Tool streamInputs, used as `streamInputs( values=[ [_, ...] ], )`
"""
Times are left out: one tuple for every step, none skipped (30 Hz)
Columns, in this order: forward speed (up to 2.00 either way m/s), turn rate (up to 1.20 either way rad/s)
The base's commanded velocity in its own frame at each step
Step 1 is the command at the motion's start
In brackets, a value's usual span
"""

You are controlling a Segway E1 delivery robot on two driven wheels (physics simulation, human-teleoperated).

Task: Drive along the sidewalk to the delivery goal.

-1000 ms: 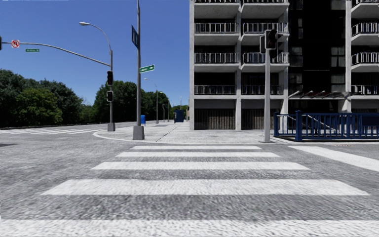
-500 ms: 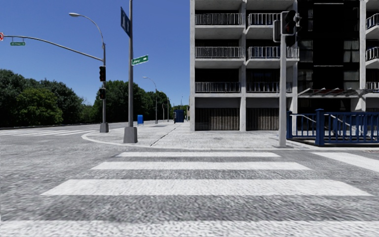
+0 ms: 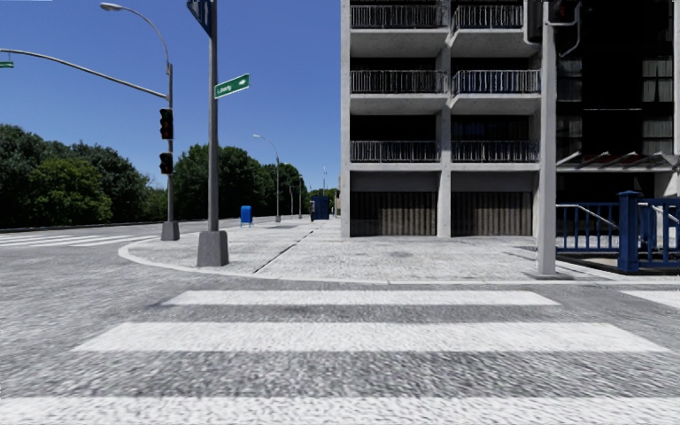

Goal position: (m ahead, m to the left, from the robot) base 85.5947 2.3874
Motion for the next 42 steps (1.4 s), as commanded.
streamInputs(
  values=[
    [2.00,0.00],
    [2.00,0.00],
    [2.00,0.00],
    [2.00,0.00],
    [2.00,0.00],
    [2.00,0.00],
    [2.00,0.00],
    [2.00,0.00],
    [2.00,0.00],
    [2.00,0.00],
    [2.00,0.00],
    [2.00,0.00],
    [2.00,0.00],
    [2.00,0.00],
    [2.00,0.00],
    [2.00,0.00],
    [2.00,0.00],
    [2.00,0.00],
    [2.00,0.00],
    [2.00,0.00],
    [2.00,0.00],
    [2.00,0.00],
    [2.00,0.00],
    [2.00,0.00],
    [2.00,0.00],
    [2.00,0.00],
    [2.00,0.00],
    [2.00,0.00],
    [2.00,0.00],
    [2.00,0.00],
    [2.00,0.00],
    [2.00,0.00],
    [2.00,0.00],
    [2.00,0.00],
    [2.00,0.00],
    [2.00,0.00],
    [2.00,0.00],
    [2.00,0.00],
    [2.00,0.00],
    [2.00,0.00],
    [2.00,0.00],
    [2.00,0.00]
  ],
)
